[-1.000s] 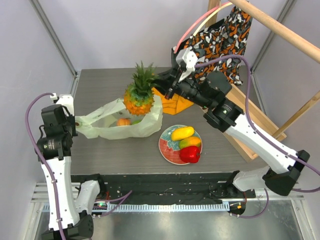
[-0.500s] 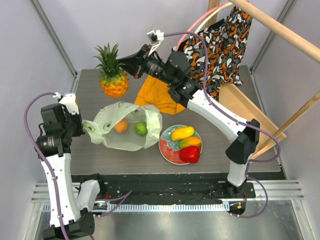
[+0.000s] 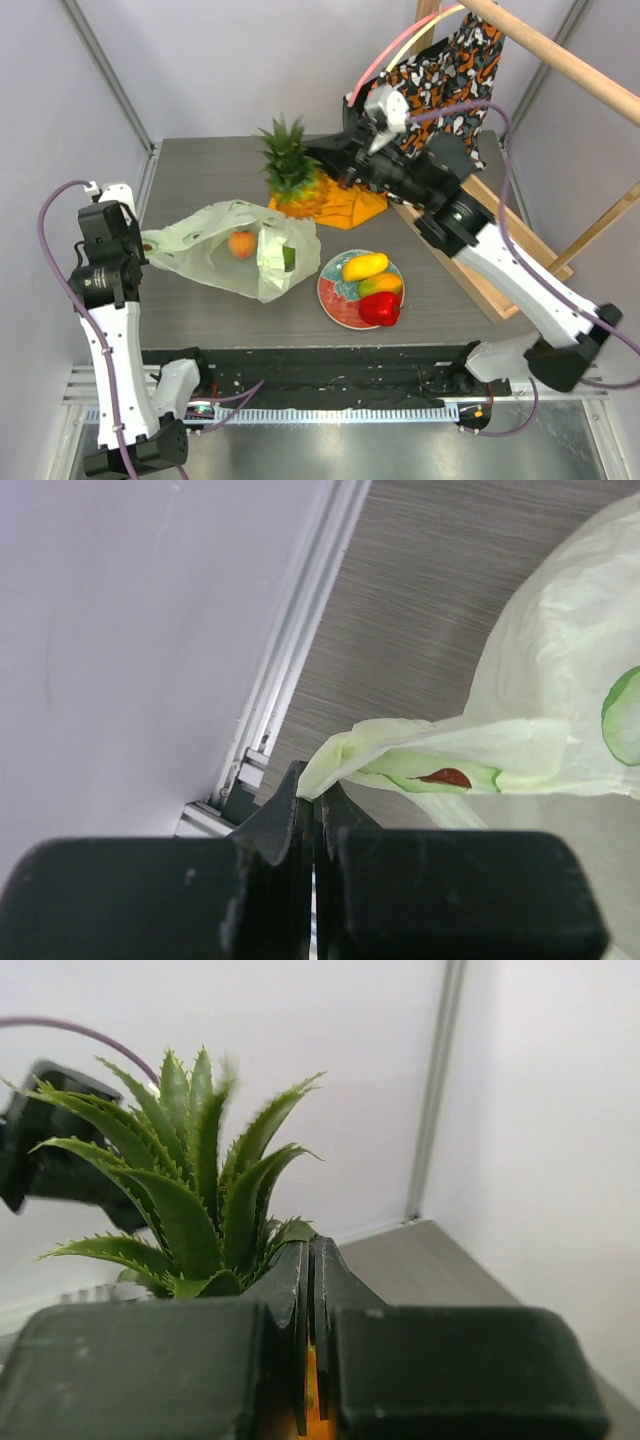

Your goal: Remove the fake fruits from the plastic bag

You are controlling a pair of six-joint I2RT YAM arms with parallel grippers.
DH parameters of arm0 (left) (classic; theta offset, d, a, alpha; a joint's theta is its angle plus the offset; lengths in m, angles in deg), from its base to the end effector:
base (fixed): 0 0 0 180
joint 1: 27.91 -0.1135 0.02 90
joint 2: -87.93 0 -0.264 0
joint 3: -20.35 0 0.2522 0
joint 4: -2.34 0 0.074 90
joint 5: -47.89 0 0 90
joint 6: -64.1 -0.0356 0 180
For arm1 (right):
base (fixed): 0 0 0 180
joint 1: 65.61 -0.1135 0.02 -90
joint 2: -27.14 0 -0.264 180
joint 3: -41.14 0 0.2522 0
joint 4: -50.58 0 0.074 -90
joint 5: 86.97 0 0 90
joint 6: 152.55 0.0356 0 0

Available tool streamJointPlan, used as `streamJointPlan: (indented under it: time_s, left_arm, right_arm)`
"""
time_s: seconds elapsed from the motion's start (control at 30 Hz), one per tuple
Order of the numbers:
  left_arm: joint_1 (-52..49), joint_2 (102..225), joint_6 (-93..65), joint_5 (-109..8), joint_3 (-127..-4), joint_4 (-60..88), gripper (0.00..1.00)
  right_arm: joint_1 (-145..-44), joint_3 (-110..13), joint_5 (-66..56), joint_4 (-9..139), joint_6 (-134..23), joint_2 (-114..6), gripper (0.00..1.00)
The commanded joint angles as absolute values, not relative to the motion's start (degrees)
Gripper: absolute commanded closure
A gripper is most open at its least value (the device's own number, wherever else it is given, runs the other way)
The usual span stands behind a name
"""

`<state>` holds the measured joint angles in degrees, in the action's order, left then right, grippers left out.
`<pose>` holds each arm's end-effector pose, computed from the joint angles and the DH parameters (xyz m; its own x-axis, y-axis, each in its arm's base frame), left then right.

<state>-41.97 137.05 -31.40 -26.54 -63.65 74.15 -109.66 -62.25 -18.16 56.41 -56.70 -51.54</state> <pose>0.1341 0.0434 0.3923 -0.6225 -0.0607 -0.7802 -0.3843 0.8922 0.2371 0.2057 0.2169 0.5125 0.1402 0.2679 -0.9532 -0.9131 0.4072 -0.0199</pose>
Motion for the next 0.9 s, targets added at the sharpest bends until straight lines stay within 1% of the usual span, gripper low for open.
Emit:
streamJointPlan:
  time_s: [0.0,0.03,0.07,0.17,0.33,0.5,0.63,0.87]
  left_arm:
    - [-42.67,136.79,-30.75,-21.11,-67.94,70.86,1.00]
    - [-43.54,137.06,-30.39,-21.37,-69.08,71.21,1.00]
    - [-43.90,137.15,-29.95,-21.98,-69.52,72.00,1.00]
    - [-44.34,136.36,-28.81,-23.91,-70.32,73.05,1.00]
    - [-44.60,136.01,-29.07,-25.41,-68.91,73.94,1.00]
    - [-44.60,135.74,-28.89,-26.82,-68.03,74.38,1.00]
    - [-44.78,135.74,-28.98,-27.69,-67.59,74.38,1.00]
    - [-45.22,136.09,-28.54,-29.36,-66.98,74.46,1.00]
  right_arm:
    - [-108.33,-49.91,-13.42,61.08,-70.01,-42.75,0.99]
    - [-107.71,-47.53,-12.71,61.52,-70.28,-39.87,0.99]
    - [-106.14,-42.98,-12.62,62.57,-70.63,-38.79,0.99]
    - [-105.07,-34.62,-12.62,63.11,-73.35,-34.76,0.99]
    - [-105.07,-25.46,-14.37,62.23,-76.70,-32.89,0.99]
    - [-105.16,-20.62,-15.26,61.18,-78.36,-34.29,0.99]
    - [-105.16,-16.49,-15.78,57.23,-79.16,-36.31,0.99]
    - [-105.16,-15.51,-16.92,53.36,-78.11,-41.15,0.99]
